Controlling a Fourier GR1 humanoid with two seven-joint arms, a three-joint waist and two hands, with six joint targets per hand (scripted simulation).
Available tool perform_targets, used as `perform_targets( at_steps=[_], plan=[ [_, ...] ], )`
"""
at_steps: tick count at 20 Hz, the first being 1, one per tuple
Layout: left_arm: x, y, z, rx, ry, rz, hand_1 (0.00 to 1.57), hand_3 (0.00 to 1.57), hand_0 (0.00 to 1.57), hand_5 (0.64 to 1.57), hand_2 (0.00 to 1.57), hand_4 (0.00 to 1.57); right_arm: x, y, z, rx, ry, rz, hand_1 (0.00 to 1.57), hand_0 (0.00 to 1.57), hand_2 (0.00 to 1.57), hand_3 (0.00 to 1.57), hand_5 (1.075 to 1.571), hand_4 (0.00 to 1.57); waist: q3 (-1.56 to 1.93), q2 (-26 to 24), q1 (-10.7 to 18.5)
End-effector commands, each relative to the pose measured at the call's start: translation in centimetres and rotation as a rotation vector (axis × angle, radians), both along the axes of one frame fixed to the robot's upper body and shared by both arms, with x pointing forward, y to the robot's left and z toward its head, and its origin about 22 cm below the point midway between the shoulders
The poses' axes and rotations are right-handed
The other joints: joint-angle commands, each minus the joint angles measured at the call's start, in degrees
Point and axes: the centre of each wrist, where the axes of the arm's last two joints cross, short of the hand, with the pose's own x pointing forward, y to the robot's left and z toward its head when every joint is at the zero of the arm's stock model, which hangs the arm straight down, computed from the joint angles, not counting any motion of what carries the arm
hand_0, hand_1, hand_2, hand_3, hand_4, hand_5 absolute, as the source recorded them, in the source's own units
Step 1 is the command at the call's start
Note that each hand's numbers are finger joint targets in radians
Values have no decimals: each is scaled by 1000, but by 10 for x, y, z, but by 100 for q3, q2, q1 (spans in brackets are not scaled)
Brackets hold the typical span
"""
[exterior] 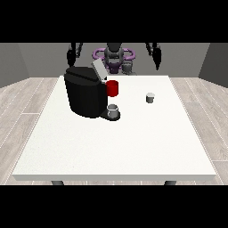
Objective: Insert the coffee pod into the coffee machine and close the lid
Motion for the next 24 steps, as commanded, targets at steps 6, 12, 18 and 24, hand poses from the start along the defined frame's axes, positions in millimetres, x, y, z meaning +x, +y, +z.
perform_targets(
  at_steps=[6,12,18,24],
  plan=[
    [20,23,10,12,-73,-164,0,0,0,1571,0,547,-9,2,-12,77,-6,38,0,0,0,0,1571,328,-73,123,-457],
    [53,83,49,337,-10,-57,0,0,0,1571,0,0,8,28,9,124,-171,80,0,0,0,0,1571,346,-72,750,-868],
    [65,103,31,506,11,-52,0,0,0,1571,0,0,15,50,31,114,-244,118,0,0,0,0,1571,337,-76,1182,-1117],
    [86,118,40,658,42,16,0,0,0,1571,0,0,18,47,30,99,-294,166,0,0,0,0,1571,399,-73,1593,-1369]
  ],
)
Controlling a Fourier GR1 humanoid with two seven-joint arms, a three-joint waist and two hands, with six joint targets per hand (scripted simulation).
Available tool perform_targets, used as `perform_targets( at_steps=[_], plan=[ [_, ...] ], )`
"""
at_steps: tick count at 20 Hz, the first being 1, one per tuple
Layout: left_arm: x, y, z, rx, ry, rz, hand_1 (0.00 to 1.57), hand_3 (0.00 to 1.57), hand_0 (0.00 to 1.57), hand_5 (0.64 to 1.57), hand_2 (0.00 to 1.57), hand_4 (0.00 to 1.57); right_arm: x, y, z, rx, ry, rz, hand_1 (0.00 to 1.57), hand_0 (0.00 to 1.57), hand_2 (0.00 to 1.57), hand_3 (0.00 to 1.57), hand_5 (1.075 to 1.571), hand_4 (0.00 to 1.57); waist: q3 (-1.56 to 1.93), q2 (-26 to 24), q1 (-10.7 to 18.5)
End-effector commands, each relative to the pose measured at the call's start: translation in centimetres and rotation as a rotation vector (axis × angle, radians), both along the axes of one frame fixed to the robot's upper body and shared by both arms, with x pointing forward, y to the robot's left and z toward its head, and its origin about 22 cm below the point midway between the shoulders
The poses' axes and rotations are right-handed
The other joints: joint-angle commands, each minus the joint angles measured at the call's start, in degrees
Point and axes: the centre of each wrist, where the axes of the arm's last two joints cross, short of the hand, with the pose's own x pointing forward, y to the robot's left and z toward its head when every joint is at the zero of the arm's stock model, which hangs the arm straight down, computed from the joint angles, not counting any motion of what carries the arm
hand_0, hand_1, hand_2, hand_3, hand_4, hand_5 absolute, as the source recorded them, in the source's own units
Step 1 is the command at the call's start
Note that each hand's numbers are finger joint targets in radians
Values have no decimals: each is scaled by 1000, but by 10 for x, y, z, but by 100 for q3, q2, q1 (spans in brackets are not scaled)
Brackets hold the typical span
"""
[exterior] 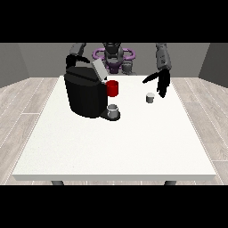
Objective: Insert the coffee pod into the coffee machine and close the lid
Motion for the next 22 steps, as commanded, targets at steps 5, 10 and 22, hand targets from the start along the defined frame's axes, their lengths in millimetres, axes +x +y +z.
perform_targets(
  at_steps=[5,10,22],
  plan=[
    [24,31,9,124,64,-6,0,0,0,1571,0,0,9,6,15,-35,-14,-43,0,0,0,0,1571,463,-2,404,-28],
    [37,42,20,175,80,30,0,0,0,1571,0,0,15,-3,19,-31,-40,-33,0,0,0,0,1571,514,-1,836,-163],
    [61,10,12,225,140,-38,0,0,0,1571,464,0,33,-3,18,-60,-55,-66,0,0,0,0,1571,258,2,1075,-73]
  ],
)
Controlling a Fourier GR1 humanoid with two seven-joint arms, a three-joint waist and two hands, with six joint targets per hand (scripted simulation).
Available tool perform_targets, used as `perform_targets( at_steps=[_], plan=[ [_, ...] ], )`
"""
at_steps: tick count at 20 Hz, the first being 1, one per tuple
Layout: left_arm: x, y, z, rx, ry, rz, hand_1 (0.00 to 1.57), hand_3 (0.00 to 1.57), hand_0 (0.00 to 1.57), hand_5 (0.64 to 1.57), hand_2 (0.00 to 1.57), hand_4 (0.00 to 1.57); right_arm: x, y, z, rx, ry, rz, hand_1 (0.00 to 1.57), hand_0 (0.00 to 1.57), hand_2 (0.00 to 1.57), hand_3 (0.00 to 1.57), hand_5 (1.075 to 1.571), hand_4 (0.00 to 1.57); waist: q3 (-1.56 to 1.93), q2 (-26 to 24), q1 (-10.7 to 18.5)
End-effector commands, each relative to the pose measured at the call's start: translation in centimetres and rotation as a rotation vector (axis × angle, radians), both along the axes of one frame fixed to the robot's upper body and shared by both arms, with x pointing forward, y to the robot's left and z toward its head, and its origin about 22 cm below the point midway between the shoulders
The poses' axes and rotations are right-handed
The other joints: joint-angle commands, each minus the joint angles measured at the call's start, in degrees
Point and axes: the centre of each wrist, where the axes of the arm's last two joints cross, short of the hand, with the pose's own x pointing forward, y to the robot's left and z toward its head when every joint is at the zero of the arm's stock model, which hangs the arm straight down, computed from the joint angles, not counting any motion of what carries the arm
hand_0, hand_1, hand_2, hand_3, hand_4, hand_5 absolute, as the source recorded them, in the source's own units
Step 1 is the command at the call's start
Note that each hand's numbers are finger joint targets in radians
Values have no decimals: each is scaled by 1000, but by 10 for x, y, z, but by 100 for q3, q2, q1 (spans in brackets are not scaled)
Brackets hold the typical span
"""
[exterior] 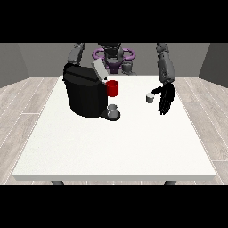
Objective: Insert the coffee pod into the coffee machine and close the lid
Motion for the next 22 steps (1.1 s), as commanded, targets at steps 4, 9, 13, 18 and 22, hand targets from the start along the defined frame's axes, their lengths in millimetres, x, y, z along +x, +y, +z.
perform_targets(
  at_steps=[4,9,13,18,22],
  plan=[
    [4,-3,-10,-7,50,-66,0,0,0,1571,392,0,0,2,-11,-4,24,-44,0,0,0,0,1571,374,-77,31,184],
    [11,-38,-24,53,21,-84,1124,1011,1124,1571,1180,0,15,-18,-12,34,39,-44,0,0,0,0,1571,409,-73,-21,132],
    [17,-51,-21,86,28,-134,1094,1130,1094,1571,1154,0,14,-7,-22,20,91,-59,0,0,0,0,1571,385,-73,-286,145],
    [14,-66,-42,108,33,-129,1262,1097,1262,1571,1247,0,13,1,-19,14,98,-40,0,0,0,0,1571,379,-78,-297,8],
    [7,-76,-57,124,100,-172,1286,1113,1286,1571,1280,75,10,-9,-42,32,166,-70,0,0,0,0,1571,330,-75,-631,188]
  ],
)
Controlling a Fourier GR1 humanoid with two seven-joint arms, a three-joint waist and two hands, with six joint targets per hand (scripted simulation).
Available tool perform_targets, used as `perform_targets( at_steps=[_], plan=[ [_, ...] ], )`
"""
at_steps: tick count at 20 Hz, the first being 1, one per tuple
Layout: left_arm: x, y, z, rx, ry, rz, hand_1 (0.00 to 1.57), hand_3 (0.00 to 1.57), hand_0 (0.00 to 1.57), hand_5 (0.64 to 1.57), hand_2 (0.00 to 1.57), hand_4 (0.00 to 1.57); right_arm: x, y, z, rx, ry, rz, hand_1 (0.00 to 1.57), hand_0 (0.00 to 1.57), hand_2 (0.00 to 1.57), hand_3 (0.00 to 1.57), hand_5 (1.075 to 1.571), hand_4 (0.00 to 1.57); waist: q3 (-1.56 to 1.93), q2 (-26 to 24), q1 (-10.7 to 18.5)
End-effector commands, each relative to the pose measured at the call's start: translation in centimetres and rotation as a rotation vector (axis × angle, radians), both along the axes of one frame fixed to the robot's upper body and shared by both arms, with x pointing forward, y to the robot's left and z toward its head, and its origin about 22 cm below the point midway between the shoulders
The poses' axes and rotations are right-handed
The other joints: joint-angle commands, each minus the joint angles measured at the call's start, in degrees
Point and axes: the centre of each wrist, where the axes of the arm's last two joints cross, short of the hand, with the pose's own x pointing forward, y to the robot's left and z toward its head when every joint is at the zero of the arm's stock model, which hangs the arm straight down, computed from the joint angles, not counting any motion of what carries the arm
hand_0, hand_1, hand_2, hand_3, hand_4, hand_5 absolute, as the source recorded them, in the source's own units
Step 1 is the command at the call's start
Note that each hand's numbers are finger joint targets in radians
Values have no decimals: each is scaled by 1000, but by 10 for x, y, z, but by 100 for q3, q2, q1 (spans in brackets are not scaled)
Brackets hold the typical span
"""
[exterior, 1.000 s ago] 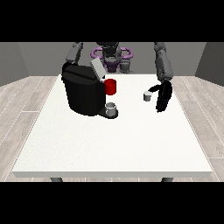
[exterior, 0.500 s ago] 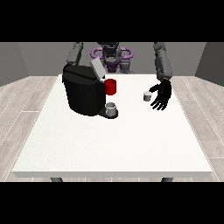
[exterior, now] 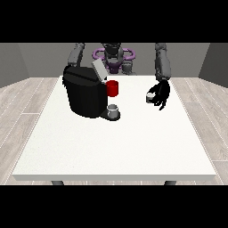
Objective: Insert the coffee pod into the coffee machine and close the lid
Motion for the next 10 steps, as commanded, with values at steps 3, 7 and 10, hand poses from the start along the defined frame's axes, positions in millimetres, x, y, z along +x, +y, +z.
perform_targets(
  at_steps=[3,7,10],
  plan=[
    [3,-34,-21,-29,85,-91,1255,1208,1255,1571,1313,64,7,-10,-2,-11,45,-42,0,0,0,0,1571,292,-66,-356,133],
    [7,-41,-24,-10,72,-65,1138,1167,1138,1571,1250,424,-1,-8,-20,7,56,-6,0,0,0,0,1571,365,-66,-333,15],
    [1,-41,-31,-59,-25,-120,1529,1409,1529,1571,1514,714,-5,-28,-26,35,47,-21,0,0,0,0,1571,412,-66,-256,90]
  ],
)
